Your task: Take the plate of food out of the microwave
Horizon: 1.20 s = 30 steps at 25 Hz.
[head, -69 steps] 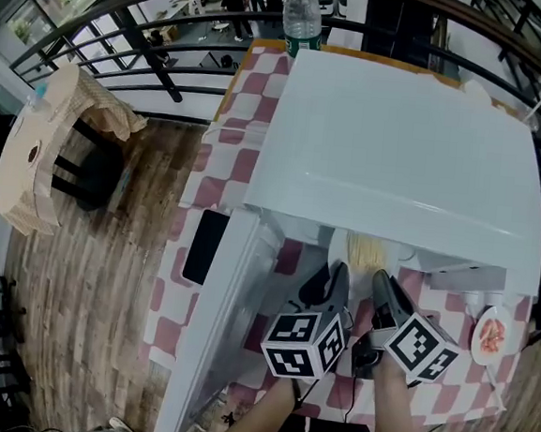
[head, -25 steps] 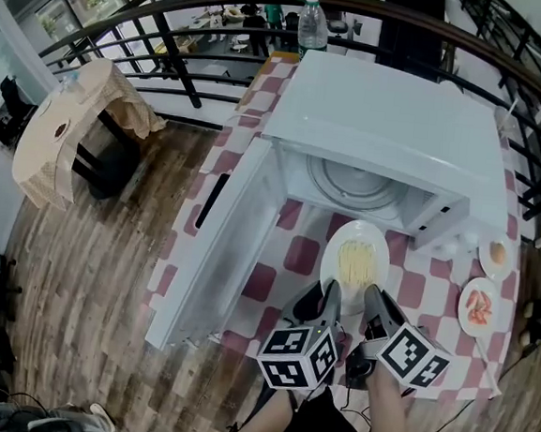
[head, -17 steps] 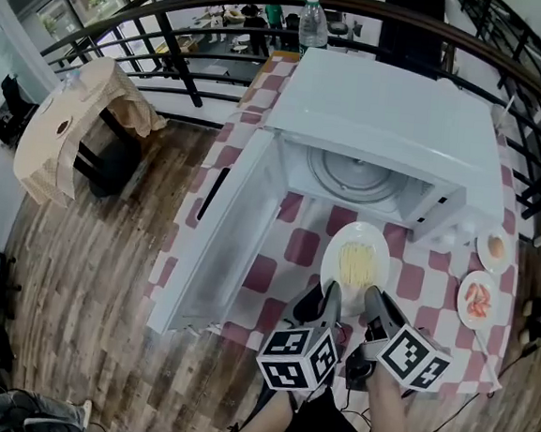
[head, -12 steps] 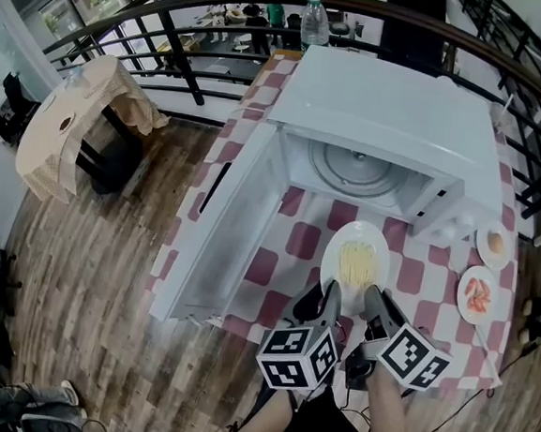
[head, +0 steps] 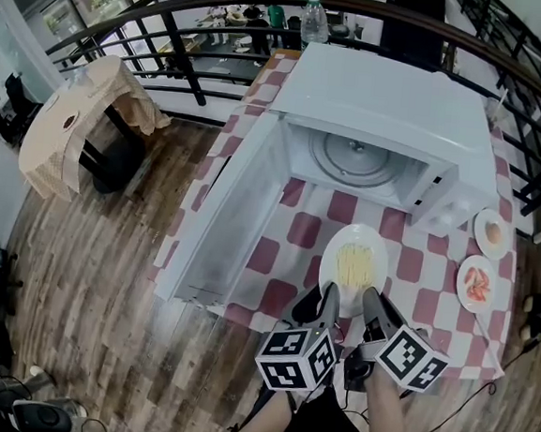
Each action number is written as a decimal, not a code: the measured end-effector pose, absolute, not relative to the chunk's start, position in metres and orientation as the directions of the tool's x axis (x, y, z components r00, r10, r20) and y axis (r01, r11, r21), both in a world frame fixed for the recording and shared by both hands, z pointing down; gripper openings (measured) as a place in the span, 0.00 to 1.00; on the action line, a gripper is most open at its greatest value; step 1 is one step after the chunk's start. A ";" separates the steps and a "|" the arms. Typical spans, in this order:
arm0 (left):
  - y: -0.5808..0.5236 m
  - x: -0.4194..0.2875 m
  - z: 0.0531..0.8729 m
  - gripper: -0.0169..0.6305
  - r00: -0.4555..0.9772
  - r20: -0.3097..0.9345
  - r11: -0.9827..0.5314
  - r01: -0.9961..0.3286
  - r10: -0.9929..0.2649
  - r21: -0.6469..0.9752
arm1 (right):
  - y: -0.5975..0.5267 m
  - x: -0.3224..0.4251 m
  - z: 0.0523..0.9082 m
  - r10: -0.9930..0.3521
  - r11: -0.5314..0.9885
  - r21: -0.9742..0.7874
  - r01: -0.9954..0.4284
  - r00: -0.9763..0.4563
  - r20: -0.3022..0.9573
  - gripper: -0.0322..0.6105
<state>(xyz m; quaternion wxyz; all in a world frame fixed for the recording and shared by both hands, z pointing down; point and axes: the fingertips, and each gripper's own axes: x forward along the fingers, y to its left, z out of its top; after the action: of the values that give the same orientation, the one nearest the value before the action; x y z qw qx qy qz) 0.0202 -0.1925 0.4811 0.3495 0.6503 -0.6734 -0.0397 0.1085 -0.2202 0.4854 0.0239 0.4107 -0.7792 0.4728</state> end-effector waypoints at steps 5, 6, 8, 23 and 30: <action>-0.183 0.024 0.479 0.20 0.090 0.414 0.151 -0.845 -0.906 0.514 | -0.212 0.112 0.483 -0.620 0.220 -0.718 -0.660 -0.663 0.420 0.15; -0.182 0.024 0.478 0.20 0.089 0.413 0.150 -0.845 -0.906 0.513 | -0.210 0.112 0.482 -0.621 0.220 -0.719 -0.659 -0.663 0.418 0.15; -0.179 0.024 0.477 0.20 0.087 0.412 0.151 -0.846 -0.907 0.512 | -0.208 0.112 0.481 -0.621 0.222 -0.720 -0.658 -0.664 0.415 0.15; -0.167 0.023 0.470 0.20 0.065 0.404 0.164 -0.847 -0.912 0.507 | -0.199 0.110 0.475 -0.613 0.234 -0.733 -0.639 -0.682 0.399 0.15; -0.167 0.023 0.468 0.20 0.060 0.402 0.168 -0.844 -0.914 0.509 | -0.200 0.110 0.474 -0.610 0.235 -0.735 -0.636 -0.685 0.398 0.15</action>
<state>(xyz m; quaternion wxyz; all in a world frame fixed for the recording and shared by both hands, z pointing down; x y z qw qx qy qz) 0.0227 -0.1675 0.4684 0.3417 0.6429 -0.6836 -0.0511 0.1100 -0.2001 0.4739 0.0142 0.3964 -0.7858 0.4745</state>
